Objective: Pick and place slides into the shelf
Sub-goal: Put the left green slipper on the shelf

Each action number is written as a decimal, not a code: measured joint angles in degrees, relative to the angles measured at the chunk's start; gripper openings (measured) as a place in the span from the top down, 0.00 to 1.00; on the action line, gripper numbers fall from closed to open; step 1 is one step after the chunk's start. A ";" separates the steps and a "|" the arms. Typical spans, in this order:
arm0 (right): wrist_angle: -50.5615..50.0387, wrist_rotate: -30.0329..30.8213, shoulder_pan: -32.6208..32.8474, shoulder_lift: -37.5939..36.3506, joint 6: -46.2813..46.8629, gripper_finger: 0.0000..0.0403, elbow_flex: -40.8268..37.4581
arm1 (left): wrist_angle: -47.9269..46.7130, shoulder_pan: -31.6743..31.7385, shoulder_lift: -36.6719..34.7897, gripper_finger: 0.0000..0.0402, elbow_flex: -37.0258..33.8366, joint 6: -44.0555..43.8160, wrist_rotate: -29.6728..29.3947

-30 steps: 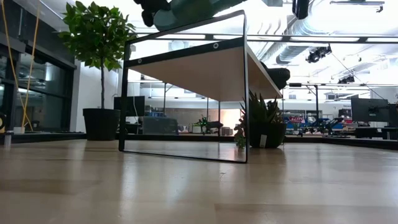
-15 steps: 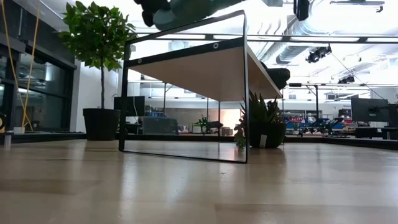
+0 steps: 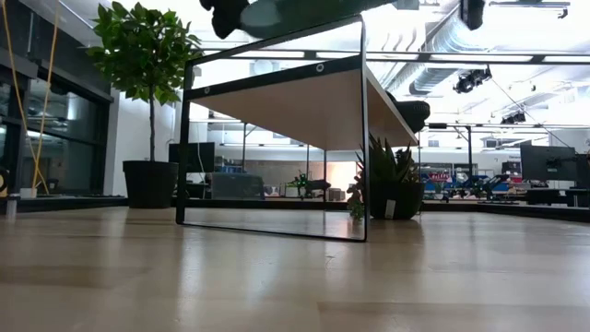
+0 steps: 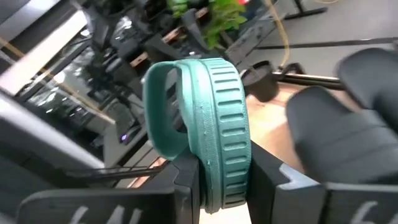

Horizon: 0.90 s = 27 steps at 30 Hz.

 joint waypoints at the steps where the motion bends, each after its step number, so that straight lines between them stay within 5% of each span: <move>1: -1.65 1.57 0.79 -1.08 0.74 0.84 0.00 | 0.16 0.00 0.00 0.58 0.00 0.10 -0.83; 8: -6.80 14.33 6.64 -4.92 8.47 0.84 0.00 | 2.50 0.00 -0.19 0.57 0.00 1.08 -2.42; 17: -12.85 21.64 12.79 -3.24 29.17 0.84 0.00 | 6.16 -0.04 -1.98 0.57 0.04 1.08 -2.24; 27: -13.40 41.01 24.09 0.89 43.31 0.85 0.00 | 6.32 -0.04 -4.63 0.57 0.04 1.08 -2.19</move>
